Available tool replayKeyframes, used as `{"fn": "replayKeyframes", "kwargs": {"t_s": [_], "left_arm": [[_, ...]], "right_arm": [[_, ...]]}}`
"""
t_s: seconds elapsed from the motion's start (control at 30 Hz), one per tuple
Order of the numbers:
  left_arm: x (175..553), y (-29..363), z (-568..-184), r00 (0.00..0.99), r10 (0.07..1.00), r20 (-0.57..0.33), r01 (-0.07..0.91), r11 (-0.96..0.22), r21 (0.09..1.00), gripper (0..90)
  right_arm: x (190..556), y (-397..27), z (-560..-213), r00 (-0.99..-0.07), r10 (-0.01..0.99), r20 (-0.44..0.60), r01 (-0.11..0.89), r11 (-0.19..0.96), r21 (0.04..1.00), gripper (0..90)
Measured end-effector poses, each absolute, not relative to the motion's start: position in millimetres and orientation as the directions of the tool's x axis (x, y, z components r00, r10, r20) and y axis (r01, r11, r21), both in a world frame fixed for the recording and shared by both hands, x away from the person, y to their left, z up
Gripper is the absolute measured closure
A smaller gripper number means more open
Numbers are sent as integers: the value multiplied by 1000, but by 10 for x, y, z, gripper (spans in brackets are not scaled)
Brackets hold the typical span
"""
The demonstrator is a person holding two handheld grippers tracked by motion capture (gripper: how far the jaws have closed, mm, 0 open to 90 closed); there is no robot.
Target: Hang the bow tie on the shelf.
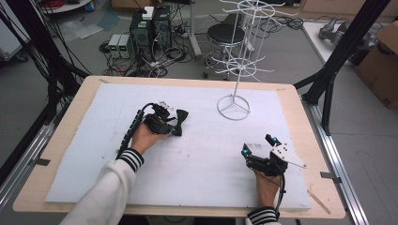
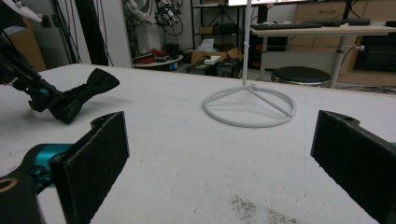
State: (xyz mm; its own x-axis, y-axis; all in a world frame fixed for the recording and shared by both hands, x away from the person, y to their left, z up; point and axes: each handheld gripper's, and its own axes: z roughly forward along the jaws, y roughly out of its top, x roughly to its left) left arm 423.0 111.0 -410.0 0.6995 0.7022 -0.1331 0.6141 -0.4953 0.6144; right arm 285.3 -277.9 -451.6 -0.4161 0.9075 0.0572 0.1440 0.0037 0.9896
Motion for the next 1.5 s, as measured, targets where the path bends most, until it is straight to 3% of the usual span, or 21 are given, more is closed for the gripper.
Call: {"fn": "replayKeyframes", "kwargs": {"t_s": [0.13,0.47,0.9,1.5], "left_arm": [[4207,1117,-4037,708,696,-118,579,-478,660,850],[4182,1195,-3921,724,666,-179,540,-387,747,850],[4127,1263,-3576,730,669,-142,379,-222,898,849],[4151,1313,-3362,723,675,-150,320,-134,938,850]], "right_arm": [[2855,-2779,-4516,-418,907,54,141,6,990,32],[2856,-2779,-4516,-416,908,50,141,10,990,32],[2858,-2779,-4515,-415,909,50,143,11,990,32],[2855,-2777,-4515,-415,908,56,145,6,989,32]]}}
